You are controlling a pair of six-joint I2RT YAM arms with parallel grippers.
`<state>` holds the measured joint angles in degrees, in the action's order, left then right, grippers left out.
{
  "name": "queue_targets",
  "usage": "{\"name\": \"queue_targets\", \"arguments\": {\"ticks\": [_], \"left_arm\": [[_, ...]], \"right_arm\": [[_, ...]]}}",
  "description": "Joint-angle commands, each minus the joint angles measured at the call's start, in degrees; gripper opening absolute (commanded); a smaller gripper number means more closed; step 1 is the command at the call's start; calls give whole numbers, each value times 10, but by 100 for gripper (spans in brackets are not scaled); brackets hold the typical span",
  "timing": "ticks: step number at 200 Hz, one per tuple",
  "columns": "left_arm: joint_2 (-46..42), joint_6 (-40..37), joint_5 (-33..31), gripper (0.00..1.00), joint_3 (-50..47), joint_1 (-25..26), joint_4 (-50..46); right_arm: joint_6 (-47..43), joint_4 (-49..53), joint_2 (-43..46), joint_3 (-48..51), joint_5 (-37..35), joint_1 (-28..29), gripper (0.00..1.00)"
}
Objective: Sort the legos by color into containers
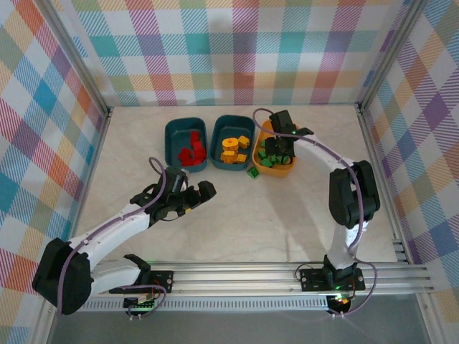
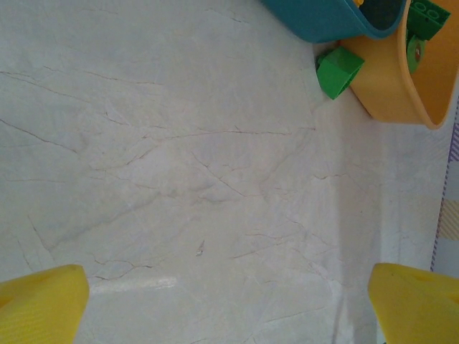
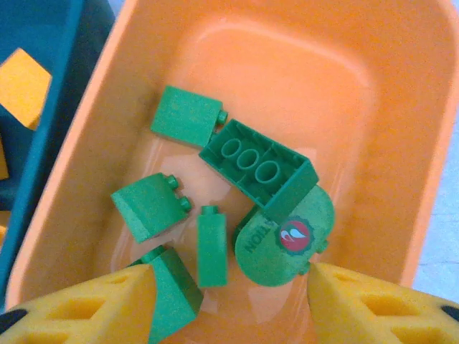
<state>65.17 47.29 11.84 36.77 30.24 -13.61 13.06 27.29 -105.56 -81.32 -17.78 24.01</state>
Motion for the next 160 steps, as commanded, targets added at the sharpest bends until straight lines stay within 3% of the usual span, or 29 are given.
{"name": "queue_targets", "arguments": {"ticks": [1, 25, 60, 115, 160], "left_arm": [[-3, -2, -6, 100, -17, -5, -2], [6, 3, -1, 100, -21, -5, 6], [14, 5, 6, 100, -23, -5, 13], [-13, 5, -4, 100, -27, -5, -6], [-41, 3, -19, 100, -37, -5, -18]], "right_arm": [[12, -25, 62, 52, -54, 70, 57], [87, -28, 80, 108, -64, 133, 56], [231, -54, 70, 168, -26, 152, 64], [188, -48, -31, 95, -27, 123, 66], [104, -65, -67, 50, -10, 107, 67]]}}
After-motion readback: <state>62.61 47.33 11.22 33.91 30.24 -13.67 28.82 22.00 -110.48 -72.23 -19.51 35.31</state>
